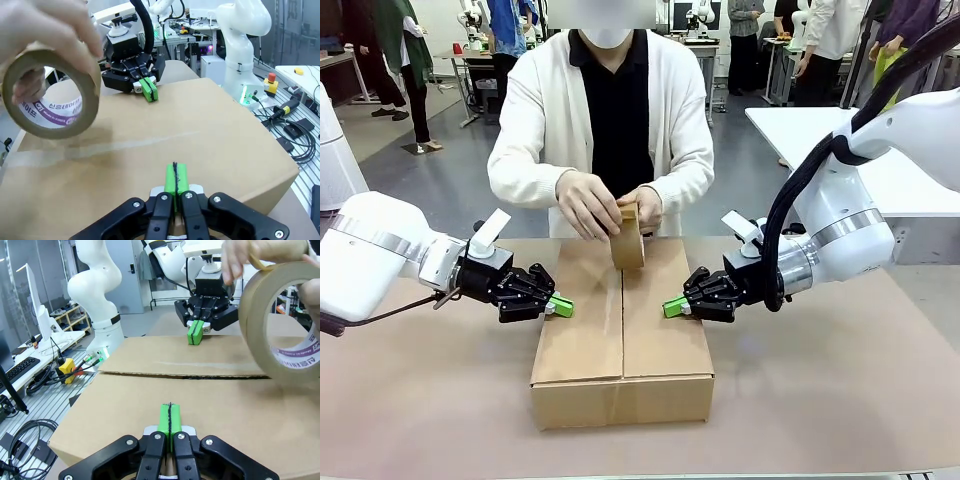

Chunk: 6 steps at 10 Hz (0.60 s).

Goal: Wrap the clocks to prevent damage.
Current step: After the human seals the box with tape, release both hands from the side flaps of the Package Box.

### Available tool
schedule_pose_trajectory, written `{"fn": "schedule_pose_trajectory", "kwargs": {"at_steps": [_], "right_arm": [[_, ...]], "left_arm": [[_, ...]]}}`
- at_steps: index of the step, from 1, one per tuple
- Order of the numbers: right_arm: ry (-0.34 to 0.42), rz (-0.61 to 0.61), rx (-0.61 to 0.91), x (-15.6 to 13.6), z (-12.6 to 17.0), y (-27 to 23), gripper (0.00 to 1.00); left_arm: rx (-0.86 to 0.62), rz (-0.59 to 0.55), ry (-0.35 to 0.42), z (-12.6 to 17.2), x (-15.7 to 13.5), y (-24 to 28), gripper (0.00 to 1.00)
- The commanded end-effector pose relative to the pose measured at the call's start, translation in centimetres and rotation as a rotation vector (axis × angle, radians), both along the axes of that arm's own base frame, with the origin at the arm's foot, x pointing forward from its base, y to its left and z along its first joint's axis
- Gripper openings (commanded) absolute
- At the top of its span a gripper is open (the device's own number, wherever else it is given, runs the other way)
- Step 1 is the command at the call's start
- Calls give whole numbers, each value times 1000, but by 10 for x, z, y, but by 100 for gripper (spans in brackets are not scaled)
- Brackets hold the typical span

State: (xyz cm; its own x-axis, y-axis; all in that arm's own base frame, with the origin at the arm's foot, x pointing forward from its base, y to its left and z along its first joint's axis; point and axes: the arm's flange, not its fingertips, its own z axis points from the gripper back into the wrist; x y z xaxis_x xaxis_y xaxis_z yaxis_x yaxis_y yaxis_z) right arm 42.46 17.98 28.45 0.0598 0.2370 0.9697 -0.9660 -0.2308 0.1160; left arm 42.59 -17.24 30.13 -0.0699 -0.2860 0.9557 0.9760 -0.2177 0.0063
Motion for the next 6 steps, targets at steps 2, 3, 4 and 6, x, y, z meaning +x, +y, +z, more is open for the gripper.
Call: {"fn": "schedule_pose_trajectory", "kwargs": {"at_steps": [2, 3, 4, 6], "right_arm": [[3, -8, -14, -1, -5, 0, 1], [3, -8, -14, -1, -5, 0, 1], [3, -8, -14, -1, -5, 0, 1], [3, -8, -14, -1, -5, 0, 1]], "left_arm": [[8, 1, -4, -2, 0, -1, 0], [8, 1, -4, -2, 0, -1, 0], [8, 1, -4, -2, 0, -1, 0], [8, 1, -4, -2, 0, -1, 0]]}}
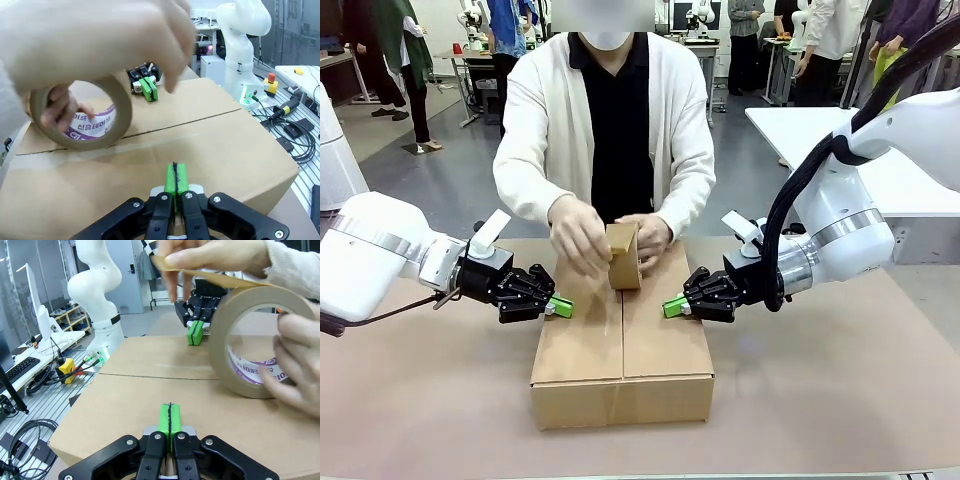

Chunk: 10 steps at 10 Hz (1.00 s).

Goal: Wrap the clocks to prevent damage.
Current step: After the human seals the box with tape, release both hands from the side flaps of the Package Box.

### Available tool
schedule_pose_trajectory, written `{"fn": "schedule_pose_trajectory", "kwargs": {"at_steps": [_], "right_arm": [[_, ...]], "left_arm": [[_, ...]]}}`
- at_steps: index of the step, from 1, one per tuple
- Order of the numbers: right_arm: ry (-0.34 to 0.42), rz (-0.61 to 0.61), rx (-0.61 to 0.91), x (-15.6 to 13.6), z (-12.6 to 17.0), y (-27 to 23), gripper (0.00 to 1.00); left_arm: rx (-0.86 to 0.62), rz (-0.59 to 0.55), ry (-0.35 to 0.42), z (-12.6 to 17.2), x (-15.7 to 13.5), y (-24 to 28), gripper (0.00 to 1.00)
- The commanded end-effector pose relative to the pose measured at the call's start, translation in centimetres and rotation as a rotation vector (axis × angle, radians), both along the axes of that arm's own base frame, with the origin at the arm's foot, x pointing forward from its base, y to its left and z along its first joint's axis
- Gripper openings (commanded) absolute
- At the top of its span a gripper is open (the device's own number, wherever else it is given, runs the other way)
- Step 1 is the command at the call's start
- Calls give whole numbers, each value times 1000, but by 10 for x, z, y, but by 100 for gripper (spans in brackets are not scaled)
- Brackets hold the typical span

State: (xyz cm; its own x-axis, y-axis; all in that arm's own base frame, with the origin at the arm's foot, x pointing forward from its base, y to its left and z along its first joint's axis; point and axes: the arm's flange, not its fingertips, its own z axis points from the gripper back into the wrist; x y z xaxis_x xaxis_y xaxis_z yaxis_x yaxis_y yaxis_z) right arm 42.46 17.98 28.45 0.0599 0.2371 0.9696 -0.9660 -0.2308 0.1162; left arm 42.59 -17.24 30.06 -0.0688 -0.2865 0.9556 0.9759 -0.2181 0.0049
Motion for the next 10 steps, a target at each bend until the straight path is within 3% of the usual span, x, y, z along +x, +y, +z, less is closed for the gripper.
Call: {"fn": "schedule_pose_trajectory", "kwargs": {"at_steps": [1, 10], "right_arm": [[3, -8, -14, -1, -5, 0, 1], [3, -8, -14, -1, -5, 0, 1]], "left_arm": [[7, 2, -5, -2, 0, -1, 0], [7, 2, -5, -2, 0, -1, 0]]}}
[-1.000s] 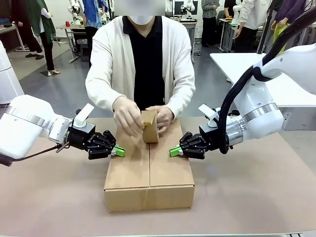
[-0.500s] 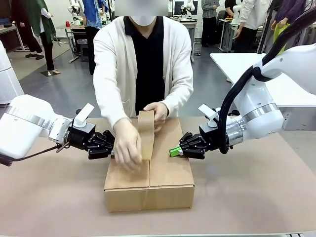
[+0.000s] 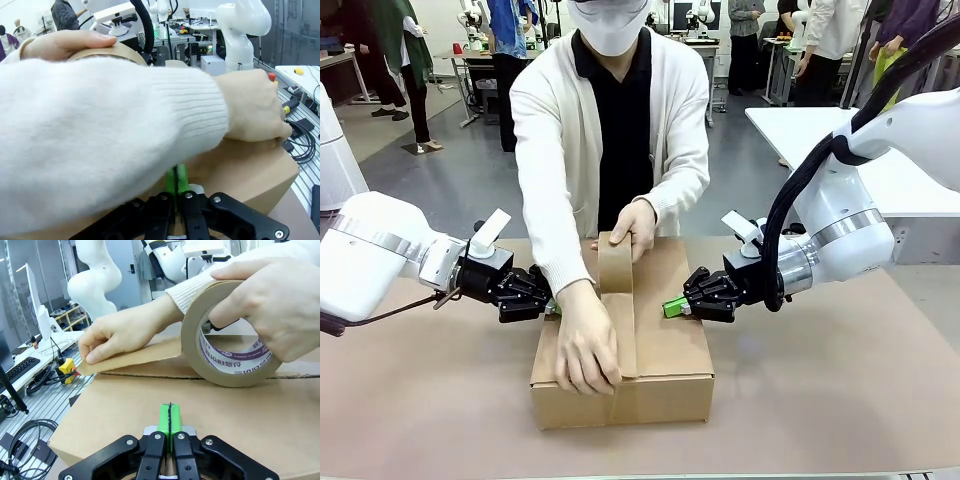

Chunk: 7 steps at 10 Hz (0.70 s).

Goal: Wrap the clocks to prevent damage.
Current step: After the human seals the box with tape, release both hands from the side flaps of the Package Box.

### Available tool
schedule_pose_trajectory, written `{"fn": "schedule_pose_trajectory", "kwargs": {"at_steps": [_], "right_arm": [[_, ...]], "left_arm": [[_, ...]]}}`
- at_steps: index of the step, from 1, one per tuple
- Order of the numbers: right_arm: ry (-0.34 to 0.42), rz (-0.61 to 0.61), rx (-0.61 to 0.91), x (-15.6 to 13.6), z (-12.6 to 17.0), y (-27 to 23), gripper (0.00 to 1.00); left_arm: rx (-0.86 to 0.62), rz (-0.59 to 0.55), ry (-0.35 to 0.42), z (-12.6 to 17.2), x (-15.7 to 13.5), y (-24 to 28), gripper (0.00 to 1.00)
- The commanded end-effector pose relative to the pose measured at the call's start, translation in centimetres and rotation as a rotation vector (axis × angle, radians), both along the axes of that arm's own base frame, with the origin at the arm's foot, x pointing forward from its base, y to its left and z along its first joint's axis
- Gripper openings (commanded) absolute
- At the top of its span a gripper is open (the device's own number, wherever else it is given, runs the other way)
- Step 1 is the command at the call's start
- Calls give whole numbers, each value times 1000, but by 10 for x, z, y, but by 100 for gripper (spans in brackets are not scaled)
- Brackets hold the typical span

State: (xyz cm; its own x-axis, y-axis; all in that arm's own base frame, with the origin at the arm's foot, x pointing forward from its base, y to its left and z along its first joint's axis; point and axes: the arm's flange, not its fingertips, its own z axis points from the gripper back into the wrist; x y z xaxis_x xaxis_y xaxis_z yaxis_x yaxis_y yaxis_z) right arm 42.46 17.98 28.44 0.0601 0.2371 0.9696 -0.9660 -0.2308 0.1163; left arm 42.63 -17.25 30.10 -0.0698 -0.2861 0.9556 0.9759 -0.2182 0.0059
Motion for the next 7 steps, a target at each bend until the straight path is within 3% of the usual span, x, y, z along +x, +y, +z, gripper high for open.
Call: {"fn": "schedule_pose_trajectory", "kwargs": {"at_steps": [1, 7], "right_arm": [[3, -8, -14, -1, -5, 0, 1], [3, -8, -14, -1, -5, 0, 1]], "left_arm": [[8, 2, -4, -2, -1, -1, 0], [8, 2, -4, -2, -1, -1, 0]]}}
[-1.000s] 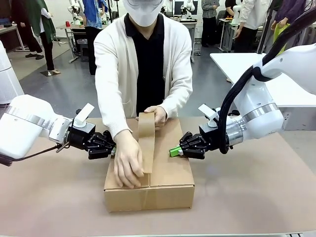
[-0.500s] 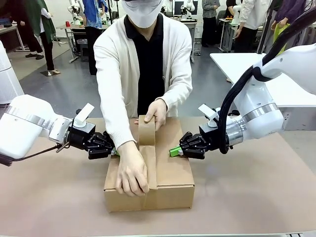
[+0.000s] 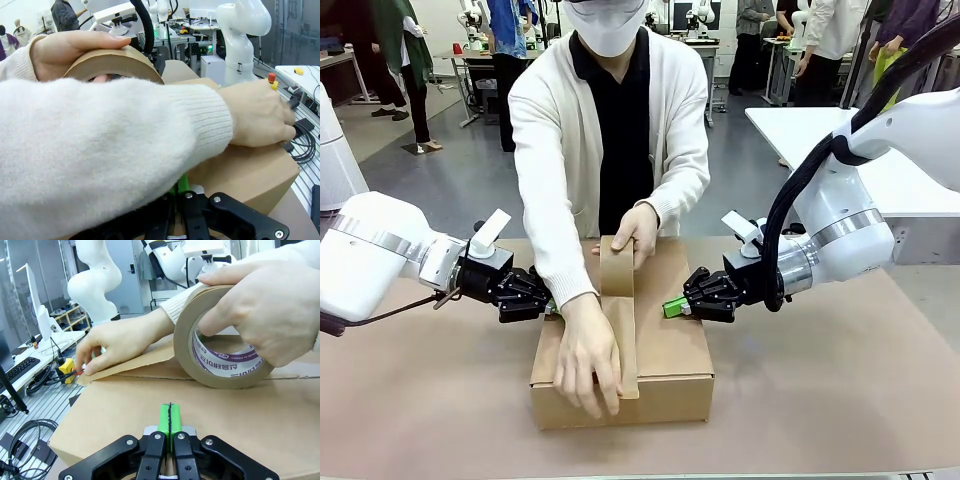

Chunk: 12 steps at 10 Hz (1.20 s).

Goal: Wrap the clocks to prevent damage.
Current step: After the human seals the box with tape, release both hands from the side flaps of the Package Box.

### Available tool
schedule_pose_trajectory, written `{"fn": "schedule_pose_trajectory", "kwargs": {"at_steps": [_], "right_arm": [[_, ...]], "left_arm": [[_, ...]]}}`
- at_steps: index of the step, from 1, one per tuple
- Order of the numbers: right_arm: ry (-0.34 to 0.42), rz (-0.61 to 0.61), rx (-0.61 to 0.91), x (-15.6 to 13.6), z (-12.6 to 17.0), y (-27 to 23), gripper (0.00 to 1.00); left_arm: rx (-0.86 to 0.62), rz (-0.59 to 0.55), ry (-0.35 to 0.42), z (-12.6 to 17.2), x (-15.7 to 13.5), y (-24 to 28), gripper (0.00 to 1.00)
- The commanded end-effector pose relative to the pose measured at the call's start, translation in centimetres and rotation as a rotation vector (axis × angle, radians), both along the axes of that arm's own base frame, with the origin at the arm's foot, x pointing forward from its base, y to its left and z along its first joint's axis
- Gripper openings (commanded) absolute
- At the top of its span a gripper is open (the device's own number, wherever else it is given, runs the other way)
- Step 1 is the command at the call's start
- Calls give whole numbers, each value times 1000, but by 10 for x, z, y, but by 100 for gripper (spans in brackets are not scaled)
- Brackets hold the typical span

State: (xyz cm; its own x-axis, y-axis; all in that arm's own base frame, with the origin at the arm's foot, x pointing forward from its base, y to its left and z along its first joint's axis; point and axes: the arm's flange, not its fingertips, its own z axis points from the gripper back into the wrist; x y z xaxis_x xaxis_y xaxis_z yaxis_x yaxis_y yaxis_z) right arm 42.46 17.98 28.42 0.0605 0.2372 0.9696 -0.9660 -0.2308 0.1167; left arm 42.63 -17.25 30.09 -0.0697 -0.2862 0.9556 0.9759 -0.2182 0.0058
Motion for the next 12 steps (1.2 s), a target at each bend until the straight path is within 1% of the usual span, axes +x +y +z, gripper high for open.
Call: {"fn": "schedule_pose_trajectory", "kwargs": {"at_steps": [1, 12], "right_arm": [[2, -8, -14, -1, -5, 0, 1], [2, -8, -14, -1, -5, 0, 1]], "left_arm": [[7, 2, -4, -2, -1, -1, 0], [7, 2, -4, -2, -1, -1, 0]]}}
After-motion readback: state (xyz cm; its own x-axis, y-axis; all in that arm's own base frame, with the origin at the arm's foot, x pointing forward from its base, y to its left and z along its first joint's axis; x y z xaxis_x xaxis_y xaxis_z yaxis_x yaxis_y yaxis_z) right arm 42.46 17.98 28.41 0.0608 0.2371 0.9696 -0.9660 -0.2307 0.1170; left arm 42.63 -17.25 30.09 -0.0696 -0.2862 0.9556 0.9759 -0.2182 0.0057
